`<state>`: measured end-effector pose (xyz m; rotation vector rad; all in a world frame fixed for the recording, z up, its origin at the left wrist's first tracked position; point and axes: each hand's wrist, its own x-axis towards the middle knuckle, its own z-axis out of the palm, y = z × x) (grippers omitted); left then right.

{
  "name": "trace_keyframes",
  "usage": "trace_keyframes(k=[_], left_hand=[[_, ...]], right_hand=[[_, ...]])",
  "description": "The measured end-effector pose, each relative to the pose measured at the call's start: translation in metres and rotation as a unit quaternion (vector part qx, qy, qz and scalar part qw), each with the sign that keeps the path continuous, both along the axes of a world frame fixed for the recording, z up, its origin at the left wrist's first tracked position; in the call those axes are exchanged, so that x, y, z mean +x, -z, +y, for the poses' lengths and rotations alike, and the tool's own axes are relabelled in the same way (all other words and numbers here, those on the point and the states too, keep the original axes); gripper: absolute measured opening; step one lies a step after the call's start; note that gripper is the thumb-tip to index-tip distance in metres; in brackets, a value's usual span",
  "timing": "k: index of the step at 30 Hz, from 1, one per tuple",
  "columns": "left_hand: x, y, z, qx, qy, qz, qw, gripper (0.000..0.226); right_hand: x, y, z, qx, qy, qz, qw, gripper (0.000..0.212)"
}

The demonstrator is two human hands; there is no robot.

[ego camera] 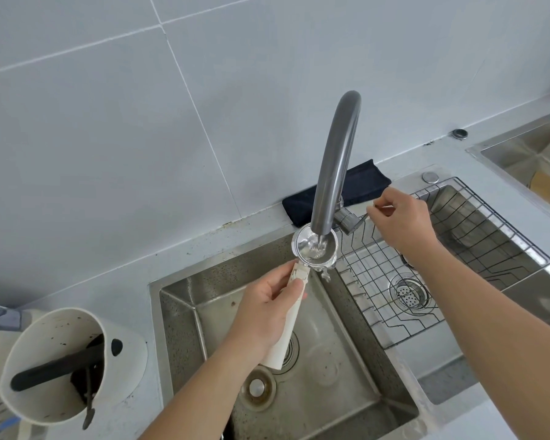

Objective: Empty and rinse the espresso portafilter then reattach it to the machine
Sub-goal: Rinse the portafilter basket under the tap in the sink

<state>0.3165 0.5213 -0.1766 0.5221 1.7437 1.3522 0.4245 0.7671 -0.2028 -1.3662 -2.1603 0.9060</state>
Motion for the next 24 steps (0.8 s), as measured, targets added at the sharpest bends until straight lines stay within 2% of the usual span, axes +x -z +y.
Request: trace_keyframes(k=[11, 17, 24], left_hand=[[0.006, 0.011, -0.005, -0.017, -0.011, -0.073, 0.997, 0.028], [0.010, 0.016, -0.015, -0.041, -0.018, -0.130, 0.991, 0.016], [0.012, 0.021, -0.022, -0.083, -0.043, -0.184, 0.978, 0.013]], right_hand=[[0.007, 0.006, 0.002, -0.008, 0.003, 0.004, 1.000, 0.015], [0.008, 0.005, 0.001, -0.012, 0.002, 0.005, 1.000, 0.014], [0.008, 0.003, 0.000, -0.009, -0.001, -0.001, 1.000, 0.016]])
